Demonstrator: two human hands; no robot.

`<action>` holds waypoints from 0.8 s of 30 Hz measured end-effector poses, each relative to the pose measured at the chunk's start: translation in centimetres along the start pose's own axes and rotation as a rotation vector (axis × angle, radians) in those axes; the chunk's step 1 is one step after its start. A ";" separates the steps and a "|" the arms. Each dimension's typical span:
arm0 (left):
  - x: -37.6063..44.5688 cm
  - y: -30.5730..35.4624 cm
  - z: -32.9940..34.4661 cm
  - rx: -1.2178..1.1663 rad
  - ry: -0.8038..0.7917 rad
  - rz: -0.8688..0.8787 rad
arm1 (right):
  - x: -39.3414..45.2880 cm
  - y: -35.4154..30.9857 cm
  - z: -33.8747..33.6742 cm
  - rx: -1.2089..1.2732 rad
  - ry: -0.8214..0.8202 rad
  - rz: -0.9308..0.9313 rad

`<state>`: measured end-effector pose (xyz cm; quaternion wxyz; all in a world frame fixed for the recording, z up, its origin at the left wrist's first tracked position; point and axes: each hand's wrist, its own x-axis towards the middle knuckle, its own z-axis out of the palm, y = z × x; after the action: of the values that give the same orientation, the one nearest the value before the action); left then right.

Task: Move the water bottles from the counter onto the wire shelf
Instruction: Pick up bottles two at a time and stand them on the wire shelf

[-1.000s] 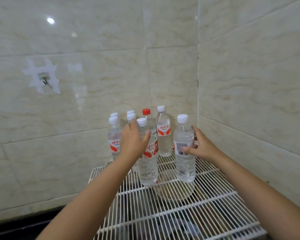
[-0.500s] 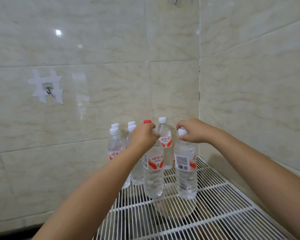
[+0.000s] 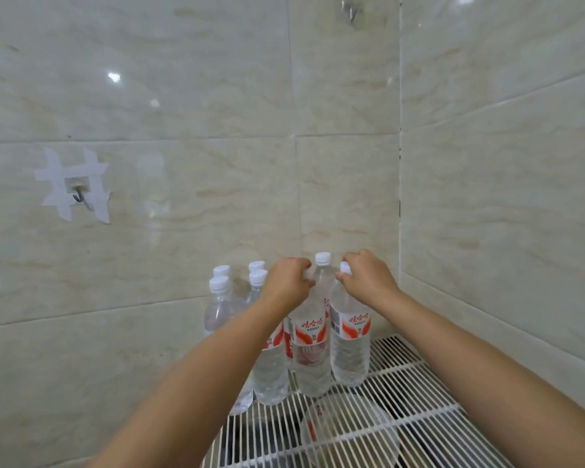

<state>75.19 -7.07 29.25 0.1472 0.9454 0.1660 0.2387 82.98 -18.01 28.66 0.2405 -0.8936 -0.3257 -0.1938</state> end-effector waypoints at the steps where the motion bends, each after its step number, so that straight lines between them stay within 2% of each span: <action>1: 0.3 -0.2 0.0 0.008 -0.003 0.015 | 0.5 -0.1 0.3 0.011 0.004 -0.005; 12: 0.9 -1.8 0.2 0.076 0.005 0.045 | 1.2 -1.7 3.1 0.125 0.075 -0.018; 16: 0.2 -1.9 1.0 0.087 -0.004 0.087 | 0.7 -1.0 3.5 0.098 0.083 -0.032; 24: -1.2 -2.6 0.5 0.247 -0.030 0.139 | 0.4 -1.4 3.5 0.059 0.000 -0.013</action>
<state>73.77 -5.34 27.42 0.0153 0.9690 0.1261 0.2119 83.02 -14.93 26.43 0.2653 -0.8841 -0.3370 -0.1857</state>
